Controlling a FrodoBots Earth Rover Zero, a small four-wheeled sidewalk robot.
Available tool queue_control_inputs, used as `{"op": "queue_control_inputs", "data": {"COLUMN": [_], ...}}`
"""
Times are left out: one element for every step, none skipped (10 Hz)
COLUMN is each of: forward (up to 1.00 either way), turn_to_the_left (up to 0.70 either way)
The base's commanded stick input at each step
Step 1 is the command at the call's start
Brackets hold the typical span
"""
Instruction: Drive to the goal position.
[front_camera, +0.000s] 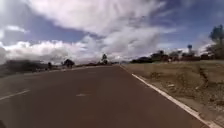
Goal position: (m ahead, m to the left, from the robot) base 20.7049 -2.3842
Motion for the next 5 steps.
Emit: {"op": "queue_control_inputs", "data": {"forward": [0.7, 0.7, 0.7, 0.7, 0.7], "turn_to_the_left": [0.0, 0.0, 0.0, 0.0, 0.0]}}
